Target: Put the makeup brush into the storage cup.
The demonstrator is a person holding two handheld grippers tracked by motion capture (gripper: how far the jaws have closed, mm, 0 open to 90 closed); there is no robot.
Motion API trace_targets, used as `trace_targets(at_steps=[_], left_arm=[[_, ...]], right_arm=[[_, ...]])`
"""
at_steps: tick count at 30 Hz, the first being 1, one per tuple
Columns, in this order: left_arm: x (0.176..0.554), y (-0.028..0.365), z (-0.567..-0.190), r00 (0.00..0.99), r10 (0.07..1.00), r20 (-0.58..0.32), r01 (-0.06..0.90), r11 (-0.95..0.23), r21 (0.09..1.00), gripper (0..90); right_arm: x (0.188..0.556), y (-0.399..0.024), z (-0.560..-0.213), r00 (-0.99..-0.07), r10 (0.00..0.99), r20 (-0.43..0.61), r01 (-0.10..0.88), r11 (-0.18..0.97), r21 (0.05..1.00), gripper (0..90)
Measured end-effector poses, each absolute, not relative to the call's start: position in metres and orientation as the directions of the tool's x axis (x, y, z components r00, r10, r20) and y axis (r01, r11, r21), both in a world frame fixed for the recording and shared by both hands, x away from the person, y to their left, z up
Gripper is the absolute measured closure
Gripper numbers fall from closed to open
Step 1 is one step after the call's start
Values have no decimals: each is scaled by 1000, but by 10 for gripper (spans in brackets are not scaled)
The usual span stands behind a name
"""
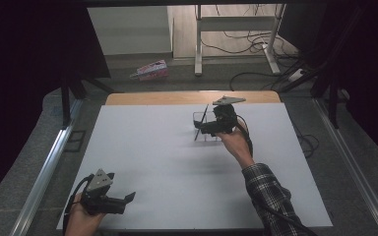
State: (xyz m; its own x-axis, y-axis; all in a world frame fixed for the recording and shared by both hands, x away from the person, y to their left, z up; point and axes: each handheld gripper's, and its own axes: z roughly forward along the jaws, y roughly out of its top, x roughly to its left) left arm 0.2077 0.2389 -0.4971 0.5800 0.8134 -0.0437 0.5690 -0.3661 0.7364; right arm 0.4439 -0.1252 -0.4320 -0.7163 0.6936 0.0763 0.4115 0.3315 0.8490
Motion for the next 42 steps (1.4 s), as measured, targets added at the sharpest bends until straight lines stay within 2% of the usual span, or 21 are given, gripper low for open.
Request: trace_targets(at_steps=[42], left_arm=[[208,241,-498,575,816,-55,578,-358,734,13]], right_arm=[[407,-150,-432,-757,652,40,397,411,821,12]])
